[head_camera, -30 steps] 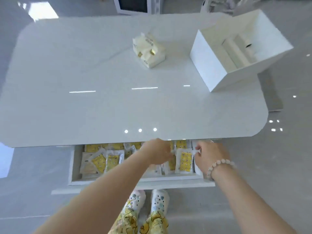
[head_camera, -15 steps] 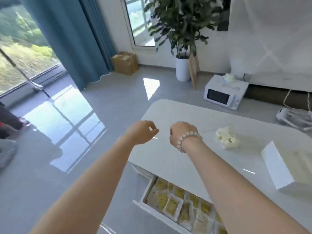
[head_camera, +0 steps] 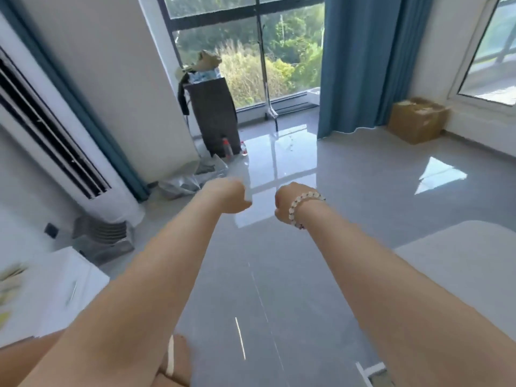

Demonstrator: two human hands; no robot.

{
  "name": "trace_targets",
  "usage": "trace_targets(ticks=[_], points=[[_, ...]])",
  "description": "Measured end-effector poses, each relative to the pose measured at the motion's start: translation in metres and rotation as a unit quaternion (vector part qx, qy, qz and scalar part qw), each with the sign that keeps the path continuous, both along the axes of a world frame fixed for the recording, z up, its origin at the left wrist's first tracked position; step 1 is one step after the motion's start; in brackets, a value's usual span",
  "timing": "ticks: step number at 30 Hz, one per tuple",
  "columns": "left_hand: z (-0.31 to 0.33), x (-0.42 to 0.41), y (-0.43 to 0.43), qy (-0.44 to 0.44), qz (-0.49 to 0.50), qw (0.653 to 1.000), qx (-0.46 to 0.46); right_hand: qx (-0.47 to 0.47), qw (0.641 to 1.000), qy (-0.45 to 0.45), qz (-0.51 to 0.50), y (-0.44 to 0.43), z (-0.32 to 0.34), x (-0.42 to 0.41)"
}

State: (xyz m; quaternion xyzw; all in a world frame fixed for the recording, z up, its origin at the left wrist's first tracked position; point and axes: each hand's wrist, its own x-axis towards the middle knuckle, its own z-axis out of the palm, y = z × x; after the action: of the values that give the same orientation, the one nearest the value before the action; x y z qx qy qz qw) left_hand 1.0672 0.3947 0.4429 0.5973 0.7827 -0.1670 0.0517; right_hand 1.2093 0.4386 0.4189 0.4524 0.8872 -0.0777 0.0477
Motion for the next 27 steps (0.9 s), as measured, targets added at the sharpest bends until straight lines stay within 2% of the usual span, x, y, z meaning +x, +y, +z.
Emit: trace_targets(ticks=[4, 8, 13, 18, 27], points=[[-0.016, -0.100, -0.031, -0.009, 0.106, 0.994, -0.038, 0.010, 0.998, -0.021, 0.061, -0.005, -0.006, -0.085], [-0.027, -0.165, -0.052, -0.033, 0.177, 0.982, -0.063, 0.022, 0.993, -0.029, 0.116, -0.004, -0.002, -0.150], [-0.029, -0.220, -0.058, -0.054, 0.222, 0.973, -0.027, 0.041, 0.986, -0.015, 0.159, 0.005, 0.007, -0.217], [-0.042, -0.263, -0.059, -0.073, 0.262, 0.962, -0.032, 0.036, 0.976, -0.039, 0.209, 0.016, -0.003, -0.272], [-0.049, -0.364, -0.037, -0.074, 0.365, 0.928, 0.005, 0.024, 0.939, -0.053, 0.340, 0.057, -0.014, -0.406]])
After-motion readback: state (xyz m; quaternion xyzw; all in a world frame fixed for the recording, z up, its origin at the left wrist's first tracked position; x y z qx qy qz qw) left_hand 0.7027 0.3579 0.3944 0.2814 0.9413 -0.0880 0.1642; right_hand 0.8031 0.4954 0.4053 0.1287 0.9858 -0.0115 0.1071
